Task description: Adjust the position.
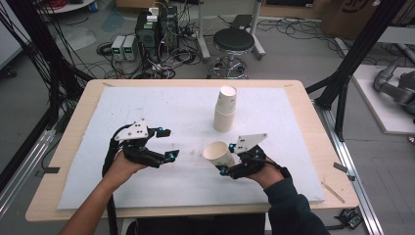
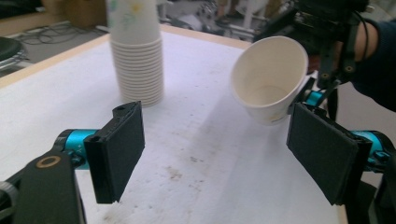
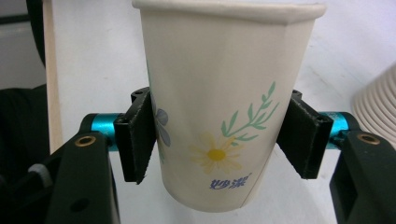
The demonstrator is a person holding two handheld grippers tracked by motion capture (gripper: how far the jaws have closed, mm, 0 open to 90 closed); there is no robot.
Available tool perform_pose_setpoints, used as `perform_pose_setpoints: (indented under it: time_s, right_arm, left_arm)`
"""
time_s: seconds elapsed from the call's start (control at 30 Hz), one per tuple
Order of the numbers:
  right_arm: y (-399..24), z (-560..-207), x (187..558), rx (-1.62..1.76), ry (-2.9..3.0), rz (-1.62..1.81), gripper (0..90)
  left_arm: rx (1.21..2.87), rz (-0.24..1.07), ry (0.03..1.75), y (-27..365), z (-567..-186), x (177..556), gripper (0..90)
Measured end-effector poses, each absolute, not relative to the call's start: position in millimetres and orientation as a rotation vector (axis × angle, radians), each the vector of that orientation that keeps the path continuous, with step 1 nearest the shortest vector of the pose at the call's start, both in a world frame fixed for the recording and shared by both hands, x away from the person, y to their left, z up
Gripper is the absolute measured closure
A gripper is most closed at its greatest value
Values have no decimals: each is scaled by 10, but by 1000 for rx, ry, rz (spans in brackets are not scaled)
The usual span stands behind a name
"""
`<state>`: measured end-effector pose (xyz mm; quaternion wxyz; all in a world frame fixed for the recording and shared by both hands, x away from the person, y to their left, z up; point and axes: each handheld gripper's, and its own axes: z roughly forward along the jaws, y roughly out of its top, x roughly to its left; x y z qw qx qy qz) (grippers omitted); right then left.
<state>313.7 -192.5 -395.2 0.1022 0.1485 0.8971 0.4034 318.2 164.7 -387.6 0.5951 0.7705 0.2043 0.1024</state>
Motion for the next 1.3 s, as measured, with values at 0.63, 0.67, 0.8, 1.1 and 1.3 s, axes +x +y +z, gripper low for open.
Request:
perform_pose_setpoints:
  time_s: [0.63, 0.67, 0.8, 1.1, 1.3]
  right_arm:
    - [-2360, -4129, 3054, 580, 2371, 1441, 349]
    - [-2381, -4131, 3051, 588, 2353, 1447, 349]
    - [-2479, -4118, 3044, 636, 2284, 1491, 349]
    - [-2590, -4089, 3051, 677, 2193, 1518, 349]
    - [-2665, -4086, 3042, 709, 2156, 1513, 349]
  left_arm:
    - [1667, 347, 605, 1845, -4273, 3110, 175]
    - [1670, 359, 608, 1849, -4277, 3111, 175]
    - [1648, 400, 602, 1879, -4266, 3102, 175]
    - [1652, 402, 613, 1928, -4323, 3108, 175]
    - [1651, 401, 610, 1922, -4318, 3117, 176]
